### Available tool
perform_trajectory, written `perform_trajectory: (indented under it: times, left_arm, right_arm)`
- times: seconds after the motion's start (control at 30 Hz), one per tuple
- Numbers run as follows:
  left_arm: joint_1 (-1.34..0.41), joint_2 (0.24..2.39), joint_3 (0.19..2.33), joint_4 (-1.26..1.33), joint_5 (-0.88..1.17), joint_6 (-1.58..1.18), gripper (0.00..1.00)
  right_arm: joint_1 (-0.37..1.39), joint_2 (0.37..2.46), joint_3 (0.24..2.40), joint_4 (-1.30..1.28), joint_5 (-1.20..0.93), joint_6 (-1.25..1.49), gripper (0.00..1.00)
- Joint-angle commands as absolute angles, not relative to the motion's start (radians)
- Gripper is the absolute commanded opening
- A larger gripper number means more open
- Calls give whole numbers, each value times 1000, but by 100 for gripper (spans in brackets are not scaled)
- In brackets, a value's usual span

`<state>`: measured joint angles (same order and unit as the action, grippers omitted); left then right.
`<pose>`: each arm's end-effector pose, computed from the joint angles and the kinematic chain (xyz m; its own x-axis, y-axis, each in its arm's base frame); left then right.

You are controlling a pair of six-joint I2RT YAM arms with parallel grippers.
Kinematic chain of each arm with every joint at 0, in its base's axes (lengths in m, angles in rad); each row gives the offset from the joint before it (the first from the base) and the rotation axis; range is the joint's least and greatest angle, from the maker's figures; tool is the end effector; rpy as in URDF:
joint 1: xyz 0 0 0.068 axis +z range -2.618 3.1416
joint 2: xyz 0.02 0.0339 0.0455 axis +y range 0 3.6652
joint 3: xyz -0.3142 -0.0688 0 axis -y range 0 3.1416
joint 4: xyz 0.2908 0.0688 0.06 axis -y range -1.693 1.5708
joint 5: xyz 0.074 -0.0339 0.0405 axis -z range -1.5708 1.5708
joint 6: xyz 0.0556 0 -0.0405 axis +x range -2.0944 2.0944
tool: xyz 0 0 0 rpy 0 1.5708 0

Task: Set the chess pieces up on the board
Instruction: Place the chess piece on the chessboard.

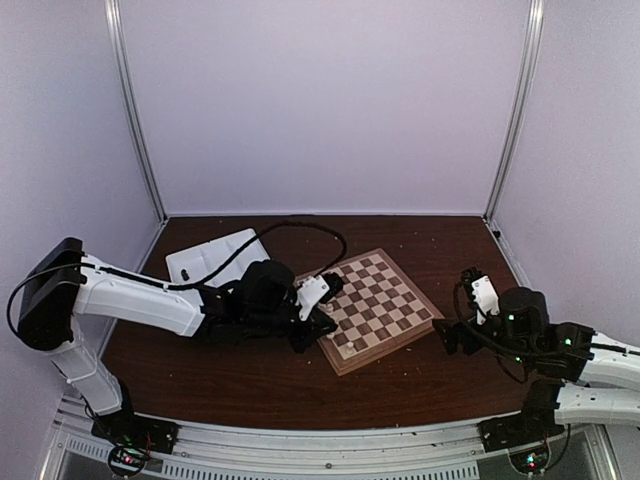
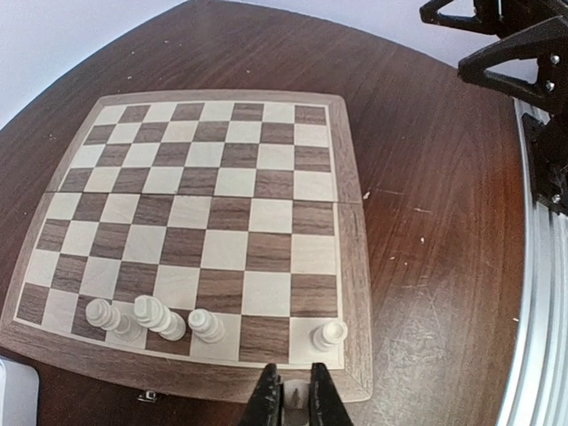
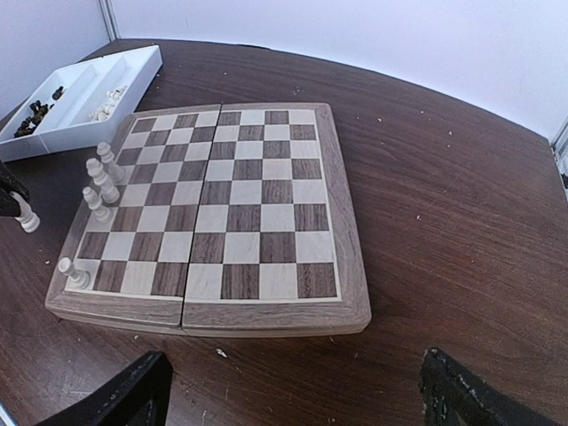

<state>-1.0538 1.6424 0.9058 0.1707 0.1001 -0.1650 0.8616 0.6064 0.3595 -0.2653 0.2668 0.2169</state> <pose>0.1965 -0.3569 0.2066 -0.4103 0.3910 -0.8238 0.8508 0.4893 -0.1915 0.1216 0.1193 0.2171 -0.4370 -0.1905 -0.8790 -0.5000 0.8638 0.0614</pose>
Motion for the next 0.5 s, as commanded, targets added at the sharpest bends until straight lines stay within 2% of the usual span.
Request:
perform_trajectory:
  times: [0.0,0.47]
  left_arm:
    - [-1057,1689,916,290,78,-164,0]
    - [-1057,1796,872,460,78,-154,0]
  right_arm:
    - [857,594,336,-232,319,218,98]
    - [857,532,296,-207,276,200,100]
